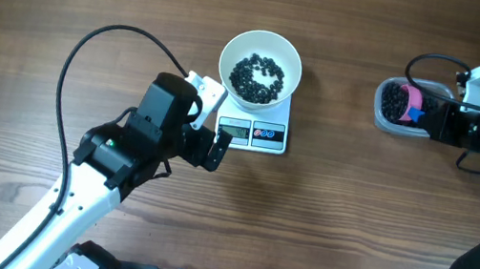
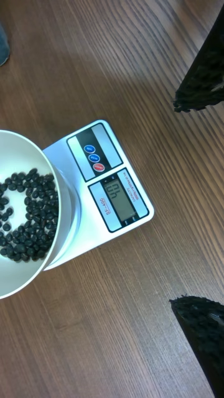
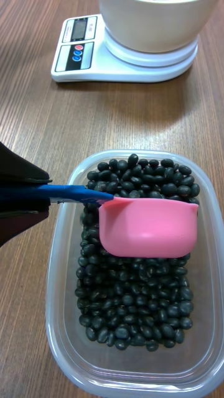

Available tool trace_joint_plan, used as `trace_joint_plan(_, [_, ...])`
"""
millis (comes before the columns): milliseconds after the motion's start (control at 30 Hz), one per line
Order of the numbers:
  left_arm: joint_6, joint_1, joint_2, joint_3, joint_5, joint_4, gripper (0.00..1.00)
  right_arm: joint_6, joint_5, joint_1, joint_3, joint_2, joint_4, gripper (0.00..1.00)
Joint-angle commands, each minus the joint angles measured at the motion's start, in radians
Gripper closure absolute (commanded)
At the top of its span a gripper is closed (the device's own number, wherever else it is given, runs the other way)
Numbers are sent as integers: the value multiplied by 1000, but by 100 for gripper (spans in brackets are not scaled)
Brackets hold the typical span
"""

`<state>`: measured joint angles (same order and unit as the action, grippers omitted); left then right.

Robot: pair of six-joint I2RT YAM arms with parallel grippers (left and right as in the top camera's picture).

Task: Scoop item into bowl and weigh 150g on scale
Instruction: 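Scoop beans from the tub and lift the scoop with right gripper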

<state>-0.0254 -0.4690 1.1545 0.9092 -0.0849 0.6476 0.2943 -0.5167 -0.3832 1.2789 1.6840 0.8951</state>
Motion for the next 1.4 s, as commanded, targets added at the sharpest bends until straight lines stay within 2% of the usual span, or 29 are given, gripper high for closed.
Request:
trace_joint_plan(0, [-20, 1, -10, 1, -15, 0, 0, -18, -60, -1, 2, 26, -20, 96])
trace_joint_plan(233, [-19, 1, -10, 1, -15, -1, 0, -35, -68, -59, 2, 26, -16, 96])
trace_joint_plan(400, [-20, 1, -10, 1, -15, -1, 0, -37, -193, -105, 2, 27, -10, 96])
trace_joint_plan(600, [-20, 1, -10, 1, -15, 0, 0, -67, -204, -129, 2, 27, 14, 96])
trace_joint_plan(733, [-20, 1, -10, 1, -15, -1, 0, -94, -331, -181, 2, 27, 11, 96])
trace_joint_plan(900, [-20, 1, -10, 1, -15, -1, 0, -115, -349, -246, 2, 27, 24, 96])
trace_joint_plan(1067, [-20, 1, -10, 1, -15, -1, 0, -116, -472, -303, 2, 27, 37, 96])
trace_joint_plan(1167, [-20, 1, -10, 1, -15, -1, 0, -238, -485, -337, 2, 27, 39, 96])
trace_joint_plan(1367, [-20, 1, -10, 1, -15, -1, 0, -250, -619, -370, 2, 27, 42, 96])
